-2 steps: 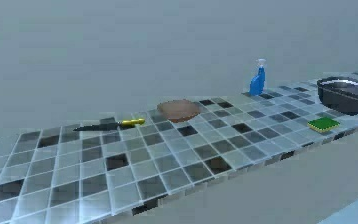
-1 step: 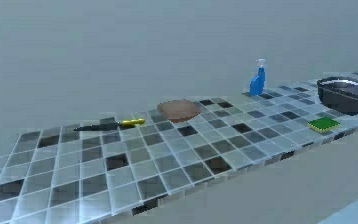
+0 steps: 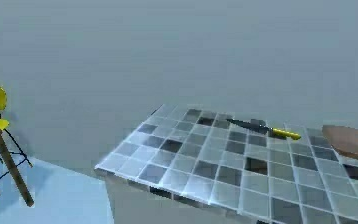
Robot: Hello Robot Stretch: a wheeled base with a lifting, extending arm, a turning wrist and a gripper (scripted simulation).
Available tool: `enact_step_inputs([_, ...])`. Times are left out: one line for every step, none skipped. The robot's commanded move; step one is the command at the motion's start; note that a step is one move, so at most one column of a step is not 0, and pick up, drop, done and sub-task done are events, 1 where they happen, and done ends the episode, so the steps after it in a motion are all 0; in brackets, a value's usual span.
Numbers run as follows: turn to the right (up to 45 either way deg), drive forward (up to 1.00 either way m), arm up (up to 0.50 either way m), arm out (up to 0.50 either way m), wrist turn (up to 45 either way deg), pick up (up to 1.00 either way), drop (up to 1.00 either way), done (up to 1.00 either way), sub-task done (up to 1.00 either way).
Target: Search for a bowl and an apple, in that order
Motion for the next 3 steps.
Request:
enact_step_inputs([-45.0,0.00,0.00,0.00,0.0,0.00,0.00,0.00,0.00])
enact_step_inputs([-24.0,0.00,0.00,0.00,0.0,0.00,0.00,0.00,0.00])
enact_step_inputs([0.0,1.00,0.00,0.00,0.0,0.00,0.00,0.00,0.00])
